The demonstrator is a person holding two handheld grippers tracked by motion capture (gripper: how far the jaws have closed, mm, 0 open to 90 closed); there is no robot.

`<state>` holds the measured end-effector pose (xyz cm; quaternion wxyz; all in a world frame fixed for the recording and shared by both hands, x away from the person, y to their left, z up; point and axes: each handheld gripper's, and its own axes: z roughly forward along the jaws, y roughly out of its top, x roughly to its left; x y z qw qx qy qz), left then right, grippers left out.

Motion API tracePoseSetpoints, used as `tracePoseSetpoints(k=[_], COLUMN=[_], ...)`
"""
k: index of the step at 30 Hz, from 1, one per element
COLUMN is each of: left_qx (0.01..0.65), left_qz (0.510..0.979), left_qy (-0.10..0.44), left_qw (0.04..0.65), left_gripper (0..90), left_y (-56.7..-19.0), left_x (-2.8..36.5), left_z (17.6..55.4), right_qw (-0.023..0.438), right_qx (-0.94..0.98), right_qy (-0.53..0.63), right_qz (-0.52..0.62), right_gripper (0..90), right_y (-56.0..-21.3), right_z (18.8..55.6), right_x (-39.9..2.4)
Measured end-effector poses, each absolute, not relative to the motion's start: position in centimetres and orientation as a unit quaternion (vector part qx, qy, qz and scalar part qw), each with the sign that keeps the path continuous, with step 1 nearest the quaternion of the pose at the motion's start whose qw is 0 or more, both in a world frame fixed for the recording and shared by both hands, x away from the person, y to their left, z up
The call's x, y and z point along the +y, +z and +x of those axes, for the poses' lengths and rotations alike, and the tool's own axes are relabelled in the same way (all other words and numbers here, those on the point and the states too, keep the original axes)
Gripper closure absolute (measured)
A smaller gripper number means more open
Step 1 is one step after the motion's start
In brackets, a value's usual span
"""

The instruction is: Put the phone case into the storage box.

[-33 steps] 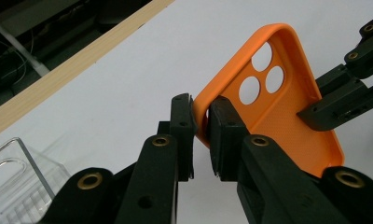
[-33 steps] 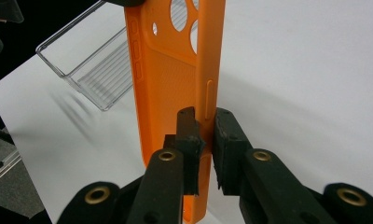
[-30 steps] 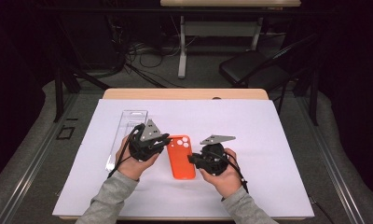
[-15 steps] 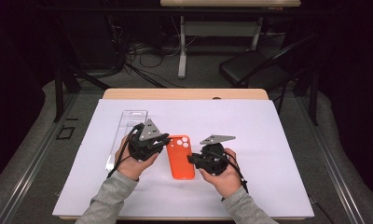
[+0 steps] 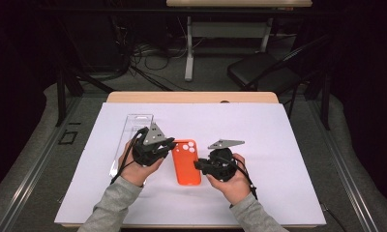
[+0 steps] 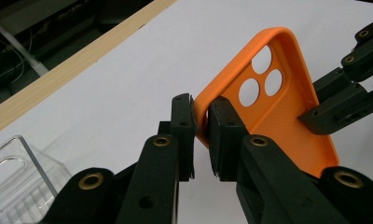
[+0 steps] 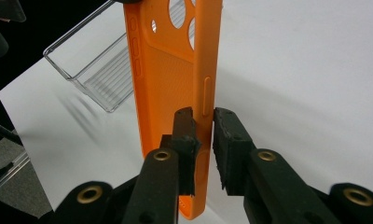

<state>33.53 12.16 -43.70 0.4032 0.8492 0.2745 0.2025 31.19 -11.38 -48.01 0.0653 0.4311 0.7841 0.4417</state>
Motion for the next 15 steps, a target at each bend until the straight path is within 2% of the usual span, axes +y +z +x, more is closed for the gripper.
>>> tracePoseSetpoints(k=[15], left_qx=[0.292], left_qz=[0.840], left_qy=[0.219], left_qw=[0.403], left_gripper=[81.8], left_y=[-43.3], left_x=[13.9], left_z=[34.0], right_qw=[0.066], right_qx=[0.783], right_qy=[0.446], right_qz=[0.428], right_gripper=[69.9], right_y=[-48.0], right_z=[31.4], right_x=[-11.7])
